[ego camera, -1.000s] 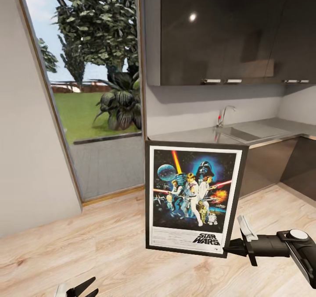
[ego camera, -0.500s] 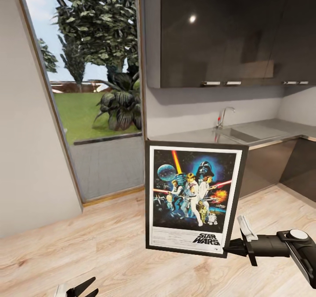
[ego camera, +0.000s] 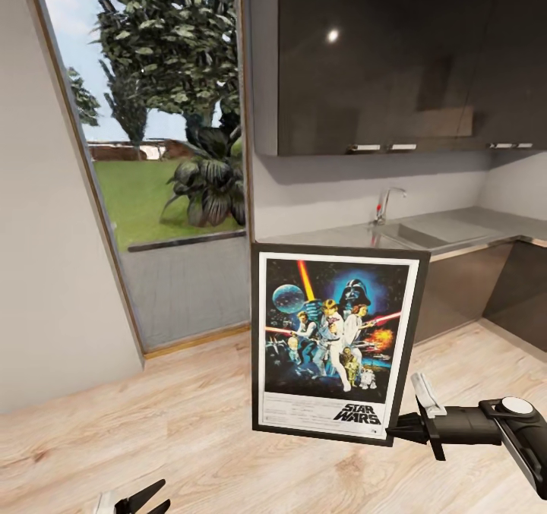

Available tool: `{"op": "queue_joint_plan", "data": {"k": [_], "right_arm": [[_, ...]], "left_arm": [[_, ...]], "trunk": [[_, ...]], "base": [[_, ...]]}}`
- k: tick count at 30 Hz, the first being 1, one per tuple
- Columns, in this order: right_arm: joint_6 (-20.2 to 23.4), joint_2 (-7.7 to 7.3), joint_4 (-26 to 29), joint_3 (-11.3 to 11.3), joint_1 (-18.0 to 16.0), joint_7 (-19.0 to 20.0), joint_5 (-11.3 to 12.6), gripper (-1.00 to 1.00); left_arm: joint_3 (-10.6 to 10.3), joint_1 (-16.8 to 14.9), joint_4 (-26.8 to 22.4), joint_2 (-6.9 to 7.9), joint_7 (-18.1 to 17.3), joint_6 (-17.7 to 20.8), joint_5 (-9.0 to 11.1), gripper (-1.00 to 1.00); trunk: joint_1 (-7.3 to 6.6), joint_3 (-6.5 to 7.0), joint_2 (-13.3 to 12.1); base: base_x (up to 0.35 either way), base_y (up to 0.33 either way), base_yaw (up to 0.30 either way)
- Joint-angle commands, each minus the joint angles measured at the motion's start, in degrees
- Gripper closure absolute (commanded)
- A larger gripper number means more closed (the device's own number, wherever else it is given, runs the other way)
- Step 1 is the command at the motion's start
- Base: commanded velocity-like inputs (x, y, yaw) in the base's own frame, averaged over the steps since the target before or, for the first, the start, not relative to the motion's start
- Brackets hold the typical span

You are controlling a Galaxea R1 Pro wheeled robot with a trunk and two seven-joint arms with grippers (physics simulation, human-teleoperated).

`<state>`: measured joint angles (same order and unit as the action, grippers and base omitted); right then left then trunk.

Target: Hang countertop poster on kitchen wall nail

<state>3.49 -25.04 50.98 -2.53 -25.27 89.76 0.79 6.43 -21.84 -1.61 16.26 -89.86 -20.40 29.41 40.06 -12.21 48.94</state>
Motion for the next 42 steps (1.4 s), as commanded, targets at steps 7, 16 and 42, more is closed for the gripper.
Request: {"op": "queue_joint_plan", "data": {"k": [7, 16, 42], "right_arm": [[0.5, -0.01, 0.0, 0.0, 0.0, 0.2, 0.1, 1.00], [0.5, -0.01, 0.0, 0.0, 0.0, 0.2, 0.1, 1.00], [0.5, -0.01, 0.0, 0.0, 0.0, 0.2, 0.1, 1.00]], "left_arm": [[0.4, 0.0, 0.0, 0.00, -0.1, -0.4, -0.3, -1.00], [0.4, 0.0, 0.0, 0.00, -0.1, -0.4, -0.3, -1.00], [0.4, 0.0, 0.0, 0.00, -0.1, -0.4, -0.3, -1.00]], "trunk": [[-1.53, 1.18, -2.8], [-3.51, 2.79, -6.4], [-9.22, 7.46, -16.8]], "base": [[0.000, 0.000, 0.000], [0.000, 0.000, 0.000], [0.000, 0.000, 0.000]]}}
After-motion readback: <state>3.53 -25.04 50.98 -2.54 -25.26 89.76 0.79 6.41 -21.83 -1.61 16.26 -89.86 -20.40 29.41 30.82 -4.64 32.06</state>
